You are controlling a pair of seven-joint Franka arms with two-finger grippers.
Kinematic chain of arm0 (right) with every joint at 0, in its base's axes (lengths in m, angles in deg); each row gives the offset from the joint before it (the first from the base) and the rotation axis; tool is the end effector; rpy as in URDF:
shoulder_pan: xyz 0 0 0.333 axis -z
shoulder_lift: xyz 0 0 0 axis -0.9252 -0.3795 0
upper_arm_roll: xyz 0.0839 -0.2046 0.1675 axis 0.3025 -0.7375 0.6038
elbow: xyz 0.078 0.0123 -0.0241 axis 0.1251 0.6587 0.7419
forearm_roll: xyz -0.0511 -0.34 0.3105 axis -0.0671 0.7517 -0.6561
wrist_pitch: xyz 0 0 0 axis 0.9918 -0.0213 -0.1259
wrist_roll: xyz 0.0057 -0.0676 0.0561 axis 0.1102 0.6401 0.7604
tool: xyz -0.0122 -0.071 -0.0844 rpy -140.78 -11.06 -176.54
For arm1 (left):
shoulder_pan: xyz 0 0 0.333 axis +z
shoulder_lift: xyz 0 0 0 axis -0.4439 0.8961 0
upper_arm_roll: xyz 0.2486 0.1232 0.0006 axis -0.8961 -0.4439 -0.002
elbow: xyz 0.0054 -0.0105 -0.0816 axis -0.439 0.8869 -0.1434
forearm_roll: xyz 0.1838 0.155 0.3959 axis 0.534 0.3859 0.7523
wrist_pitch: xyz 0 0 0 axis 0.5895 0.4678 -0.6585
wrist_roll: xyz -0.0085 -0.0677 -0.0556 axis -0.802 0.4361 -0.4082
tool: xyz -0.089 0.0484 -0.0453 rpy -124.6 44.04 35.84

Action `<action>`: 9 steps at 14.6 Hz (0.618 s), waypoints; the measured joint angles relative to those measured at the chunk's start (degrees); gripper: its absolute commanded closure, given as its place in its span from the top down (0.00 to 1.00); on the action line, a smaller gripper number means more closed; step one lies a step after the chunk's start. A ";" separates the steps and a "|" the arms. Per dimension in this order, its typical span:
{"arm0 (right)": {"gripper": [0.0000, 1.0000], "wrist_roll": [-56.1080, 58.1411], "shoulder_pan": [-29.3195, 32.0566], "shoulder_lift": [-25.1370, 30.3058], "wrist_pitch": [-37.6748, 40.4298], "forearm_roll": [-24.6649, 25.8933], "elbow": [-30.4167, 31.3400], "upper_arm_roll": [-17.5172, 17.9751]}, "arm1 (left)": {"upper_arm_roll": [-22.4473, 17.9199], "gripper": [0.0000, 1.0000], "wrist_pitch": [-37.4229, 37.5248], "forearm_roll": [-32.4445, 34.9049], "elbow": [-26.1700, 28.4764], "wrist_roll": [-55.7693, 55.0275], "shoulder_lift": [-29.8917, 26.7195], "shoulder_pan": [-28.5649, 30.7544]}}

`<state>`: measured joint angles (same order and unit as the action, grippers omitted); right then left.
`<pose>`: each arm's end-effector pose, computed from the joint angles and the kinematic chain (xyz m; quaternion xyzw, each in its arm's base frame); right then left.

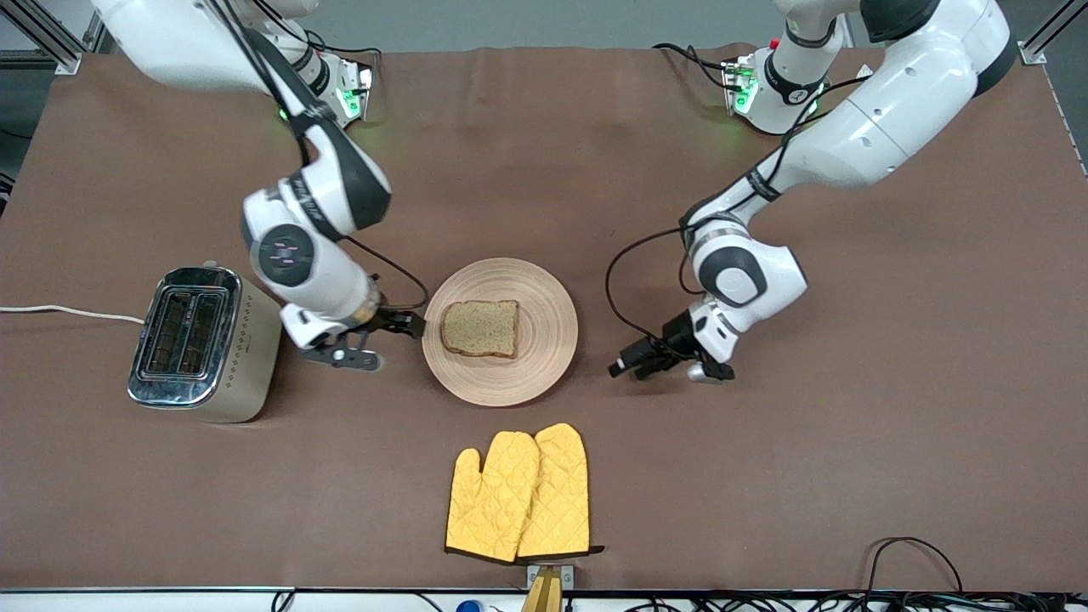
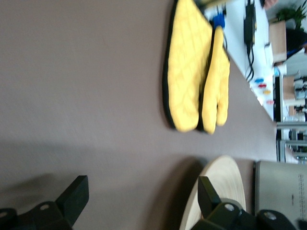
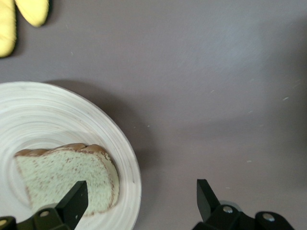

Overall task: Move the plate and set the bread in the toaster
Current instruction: 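Release the plate with the left gripper while the right gripper reaches the bread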

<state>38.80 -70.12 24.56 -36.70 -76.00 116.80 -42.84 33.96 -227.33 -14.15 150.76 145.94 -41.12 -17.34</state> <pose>0.6107 0.3083 0.2106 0.9945 -0.1012 -0.0264 0.0033 0.5955 -0.3046 0.0874 0.8848 0.1285 0.1528 0.4211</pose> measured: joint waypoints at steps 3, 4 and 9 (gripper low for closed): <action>0.95 -8.49 -0.50 -5.73 -1.60 6.25 -0.59 2.53 | -0.66 1.00 2.45 4.60 -0.92 -0.22 -0.01 3.19; 0.93 -9.90 -0.68 -6.93 -2.01 6.88 -0.95 2.68 | -1.79 1.00 4.38 6.65 -1.10 -0.92 -0.01 3.89; 0.75 -13.22 -1.98 -9.18 -2.27 7.36 -3.65 2.93 | -8.01 1.00 15.18 27.62 -4.01 -14.56 -0.04 7.02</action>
<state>25.58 -72.10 15.39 -38.97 -68.63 113.15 -39.91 25.95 -212.14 13.47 146.74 131.37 -41.16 -10.32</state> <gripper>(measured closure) 0.115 0.000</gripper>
